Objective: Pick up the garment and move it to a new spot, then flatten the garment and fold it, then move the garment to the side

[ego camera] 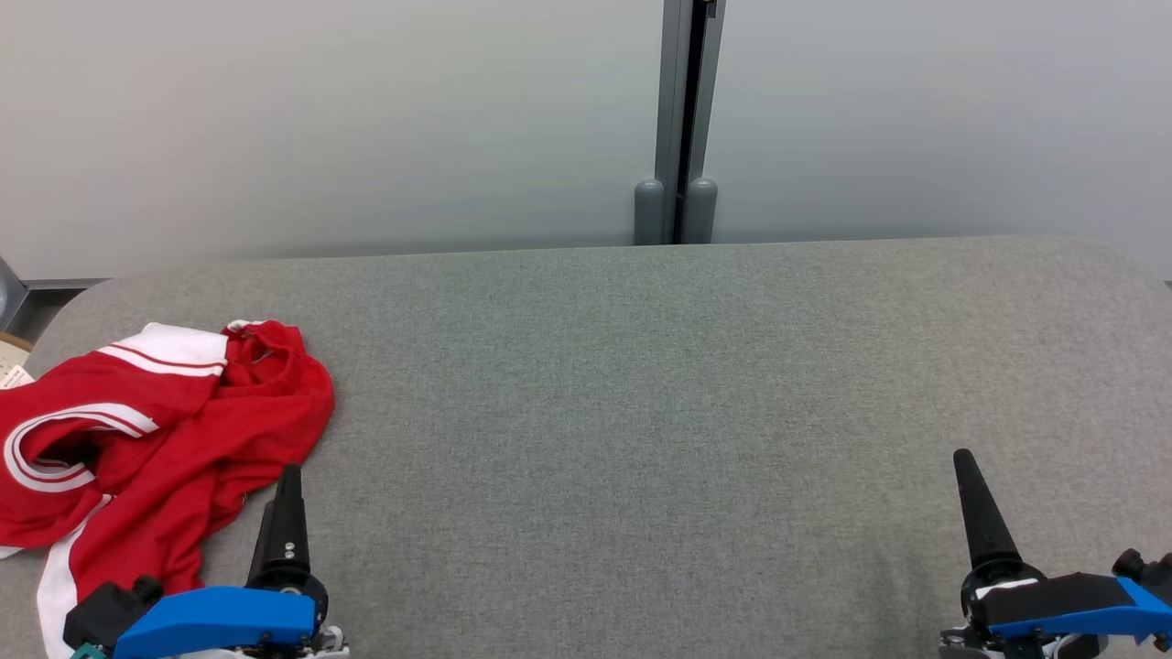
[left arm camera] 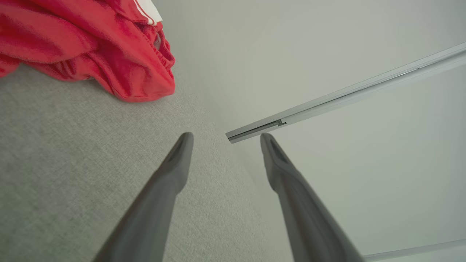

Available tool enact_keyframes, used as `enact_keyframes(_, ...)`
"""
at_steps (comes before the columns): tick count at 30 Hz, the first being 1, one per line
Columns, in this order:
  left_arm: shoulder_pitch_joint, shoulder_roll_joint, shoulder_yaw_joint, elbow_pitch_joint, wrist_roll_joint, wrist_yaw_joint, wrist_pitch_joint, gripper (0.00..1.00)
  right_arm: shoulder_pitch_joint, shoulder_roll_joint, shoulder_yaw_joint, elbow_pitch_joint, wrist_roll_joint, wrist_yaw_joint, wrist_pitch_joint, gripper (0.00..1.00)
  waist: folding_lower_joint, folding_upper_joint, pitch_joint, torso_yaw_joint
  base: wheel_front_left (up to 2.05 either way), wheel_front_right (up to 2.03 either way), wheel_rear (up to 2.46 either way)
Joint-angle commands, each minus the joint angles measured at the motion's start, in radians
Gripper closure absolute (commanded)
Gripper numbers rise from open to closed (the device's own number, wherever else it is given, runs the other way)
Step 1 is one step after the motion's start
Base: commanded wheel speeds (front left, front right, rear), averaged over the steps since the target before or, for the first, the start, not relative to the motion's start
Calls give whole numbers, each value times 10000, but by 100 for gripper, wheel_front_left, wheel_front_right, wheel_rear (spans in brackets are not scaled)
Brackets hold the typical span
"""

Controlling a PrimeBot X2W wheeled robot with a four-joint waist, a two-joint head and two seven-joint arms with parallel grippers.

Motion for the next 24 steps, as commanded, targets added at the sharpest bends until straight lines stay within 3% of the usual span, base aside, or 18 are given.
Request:
enact_keyframes(1,-60,120,-80,-207,424,19,-101,0,-68,-58,-21,-156,-420,20,-102,0,0,0,-1,5,0,0,0)
enact_keyframes(8,80,198,-295,-213,1785,128,-356,0,65,-67,-68,-358,-2208,23,-360,0,0,0,-16,19,0,0,0)
enact_keyframes(24,300,536,-877,-121,4391,330,-879,0,312,-85,-14,-260,-4433,27,-874,0,0,0,-143,67,0,0,0)
